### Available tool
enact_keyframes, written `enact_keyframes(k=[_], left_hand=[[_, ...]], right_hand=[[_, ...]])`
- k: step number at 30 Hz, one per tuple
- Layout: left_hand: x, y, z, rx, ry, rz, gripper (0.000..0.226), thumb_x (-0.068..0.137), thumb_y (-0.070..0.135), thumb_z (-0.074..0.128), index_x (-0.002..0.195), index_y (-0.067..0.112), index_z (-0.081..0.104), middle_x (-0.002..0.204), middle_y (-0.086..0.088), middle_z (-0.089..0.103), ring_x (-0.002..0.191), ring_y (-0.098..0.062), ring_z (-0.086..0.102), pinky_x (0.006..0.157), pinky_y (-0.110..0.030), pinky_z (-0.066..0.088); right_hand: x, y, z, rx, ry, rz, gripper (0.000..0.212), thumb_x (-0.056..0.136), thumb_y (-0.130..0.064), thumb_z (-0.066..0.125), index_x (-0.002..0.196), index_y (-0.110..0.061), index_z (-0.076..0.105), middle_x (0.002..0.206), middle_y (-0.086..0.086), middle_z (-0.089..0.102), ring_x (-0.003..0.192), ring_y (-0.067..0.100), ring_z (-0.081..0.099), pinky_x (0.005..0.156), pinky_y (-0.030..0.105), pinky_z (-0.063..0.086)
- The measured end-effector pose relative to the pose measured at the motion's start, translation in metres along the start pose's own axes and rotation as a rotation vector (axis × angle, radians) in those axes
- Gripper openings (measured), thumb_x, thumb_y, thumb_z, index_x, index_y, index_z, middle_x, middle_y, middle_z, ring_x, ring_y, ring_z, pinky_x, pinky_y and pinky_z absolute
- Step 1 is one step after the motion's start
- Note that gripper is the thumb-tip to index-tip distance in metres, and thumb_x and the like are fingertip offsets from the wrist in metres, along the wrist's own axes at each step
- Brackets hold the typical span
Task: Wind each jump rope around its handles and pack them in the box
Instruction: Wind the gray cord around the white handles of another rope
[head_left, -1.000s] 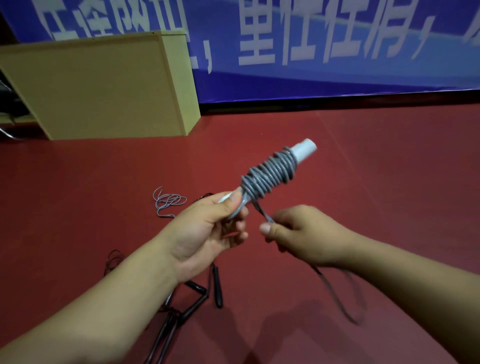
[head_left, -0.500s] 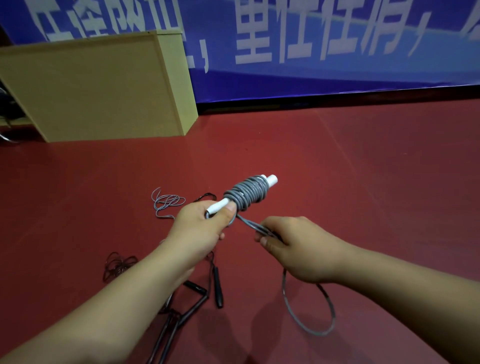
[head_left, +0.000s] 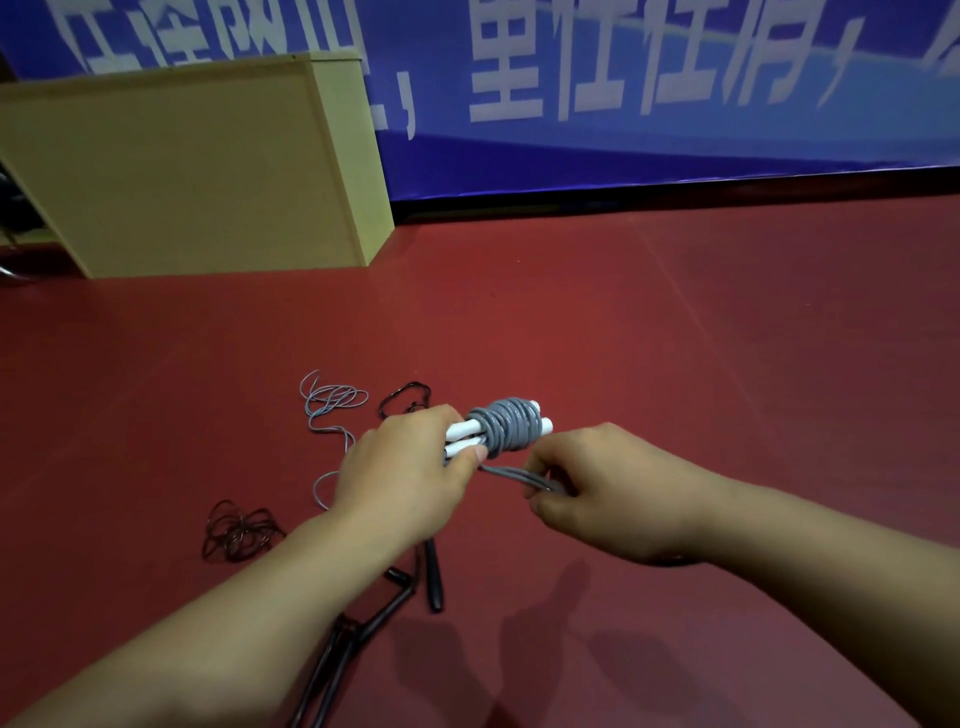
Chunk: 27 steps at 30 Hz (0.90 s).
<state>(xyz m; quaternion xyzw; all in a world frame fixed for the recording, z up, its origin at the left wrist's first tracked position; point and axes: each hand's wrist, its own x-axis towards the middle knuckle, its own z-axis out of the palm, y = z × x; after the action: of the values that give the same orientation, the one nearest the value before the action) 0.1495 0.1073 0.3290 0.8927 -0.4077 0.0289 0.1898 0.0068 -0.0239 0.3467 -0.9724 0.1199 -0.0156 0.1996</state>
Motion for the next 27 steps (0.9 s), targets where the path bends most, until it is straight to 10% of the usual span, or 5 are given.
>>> enact_keyframes(k=[13,19,27], left_hand=[[-0.008,0.01,0.0,0.182,-0.368,0.375,0.013,0.093,0.037,0.058,0.101,0.028,0.052,0.098,0.008,0.062,0.099,-0.023,0.058,0.075,-0.036,0.045],[-0.014,0.01,0.001,-0.263,-0.574,0.383,0.006,0.089,0.024,0.067,0.088,0.024,0.061,0.066,0.011,0.053,0.061,-0.004,0.044,0.059,-0.024,0.036],[-0.011,0.003,-0.015,-0.847,-0.768,0.293,0.023,0.089,0.031,0.065,0.1,0.011,0.066,0.086,0.0,0.059,0.081,-0.014,0.05,0.075,-0.027,0.04]], right_hand=[[-0.002,0.018,-0.018,-0.218,-0.036,-0.058,0.027,0.083,-0.053,0.065,0.088,-0.027,0.067,0.067,-0.009,0.057,0.068,0.013,0.055,0.06,0.034,0.047],[0.0,0.032,-0.021,-0.071,0.031,-0.049,0.033,0.079,-0.056,0.069,0.09,-0.025,0.071,0.076,-0.008,0.067,0.073,0.008,0.06,0.067,0.033,0.05],[-0.002,0.04,-0.025,0.614,0.057,0.067,0.024,0.075,-0.031,0.078,0.084,-0.011,0.068,0.064,-0.002,0.062,0.054,0.006,0.051,0.054,0.023,0.044]])
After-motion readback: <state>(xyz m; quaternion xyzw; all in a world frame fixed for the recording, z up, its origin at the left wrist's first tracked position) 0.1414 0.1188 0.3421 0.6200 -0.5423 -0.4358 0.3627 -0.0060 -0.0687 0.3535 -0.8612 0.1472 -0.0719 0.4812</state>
